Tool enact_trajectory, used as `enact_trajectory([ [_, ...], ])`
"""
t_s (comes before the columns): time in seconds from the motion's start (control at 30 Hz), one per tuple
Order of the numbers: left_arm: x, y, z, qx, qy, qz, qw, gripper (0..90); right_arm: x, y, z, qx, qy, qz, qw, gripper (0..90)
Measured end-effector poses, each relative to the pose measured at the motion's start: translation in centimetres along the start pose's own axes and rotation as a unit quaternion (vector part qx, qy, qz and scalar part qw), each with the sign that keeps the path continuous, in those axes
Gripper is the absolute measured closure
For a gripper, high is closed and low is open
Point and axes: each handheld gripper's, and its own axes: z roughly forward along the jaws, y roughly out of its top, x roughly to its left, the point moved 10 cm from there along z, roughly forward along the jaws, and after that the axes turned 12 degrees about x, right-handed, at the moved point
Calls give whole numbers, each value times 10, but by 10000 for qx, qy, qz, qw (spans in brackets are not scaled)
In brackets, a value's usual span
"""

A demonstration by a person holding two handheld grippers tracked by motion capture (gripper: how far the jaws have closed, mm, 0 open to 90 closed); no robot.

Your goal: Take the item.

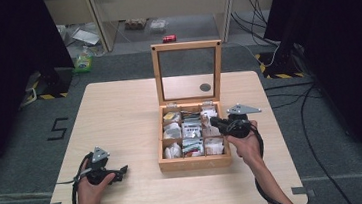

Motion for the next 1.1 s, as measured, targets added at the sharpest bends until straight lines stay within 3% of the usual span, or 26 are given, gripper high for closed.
enact_trajectory([
  [0.57,0,0,0,3,2,0,10000,0,-14,12,-26,-371,-56,192,9991,845],
  [1.1,0,0,0,1,-1,0,10000,0,-45,10,-54,-612,-328,433,9966,841],
])
